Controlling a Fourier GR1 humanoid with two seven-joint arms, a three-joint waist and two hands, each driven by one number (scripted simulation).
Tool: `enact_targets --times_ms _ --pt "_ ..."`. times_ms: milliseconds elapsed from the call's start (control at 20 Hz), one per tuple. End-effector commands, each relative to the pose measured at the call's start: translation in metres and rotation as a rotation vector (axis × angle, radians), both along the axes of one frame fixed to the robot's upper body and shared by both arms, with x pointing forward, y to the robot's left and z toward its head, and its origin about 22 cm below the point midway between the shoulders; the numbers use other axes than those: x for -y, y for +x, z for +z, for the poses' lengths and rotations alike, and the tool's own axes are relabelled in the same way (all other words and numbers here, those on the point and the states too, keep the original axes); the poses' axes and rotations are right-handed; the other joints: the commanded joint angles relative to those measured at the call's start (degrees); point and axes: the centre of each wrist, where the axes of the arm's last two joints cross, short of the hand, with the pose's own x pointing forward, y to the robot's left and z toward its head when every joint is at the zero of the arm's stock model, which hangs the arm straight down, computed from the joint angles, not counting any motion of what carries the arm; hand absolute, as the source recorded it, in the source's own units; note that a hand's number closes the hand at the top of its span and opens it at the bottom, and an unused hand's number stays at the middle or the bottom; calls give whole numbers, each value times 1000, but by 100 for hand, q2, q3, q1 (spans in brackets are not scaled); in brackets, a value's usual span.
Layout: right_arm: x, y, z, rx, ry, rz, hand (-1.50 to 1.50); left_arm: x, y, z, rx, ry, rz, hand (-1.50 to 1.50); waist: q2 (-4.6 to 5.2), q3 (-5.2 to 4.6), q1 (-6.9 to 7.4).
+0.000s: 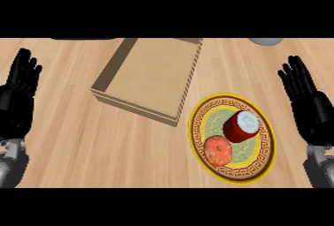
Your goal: Pick the can from the plate and place it in the cardboard box
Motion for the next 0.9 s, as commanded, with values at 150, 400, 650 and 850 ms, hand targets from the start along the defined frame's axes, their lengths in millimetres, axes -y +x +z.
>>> enact_targets --times_ms 150,400,650,850 --pt "7 -28 -19 -40 117 -202 -150 -49 -24 -42 -192 199 96 0 30 89 40" --pt "61 -49 -43 -173 -710 -169 -150 -60 -27 -63 -291 268 134 0 159 16 26" --pt "8 -94 -104 -23 -144 -283 -150 -56 -31 -92 -342 269 134 0 49 103 -62" --pt "40 -121 -93 61 -228 -178 -150 -76 -23 -89 -337 267 127 0 40 90 27"
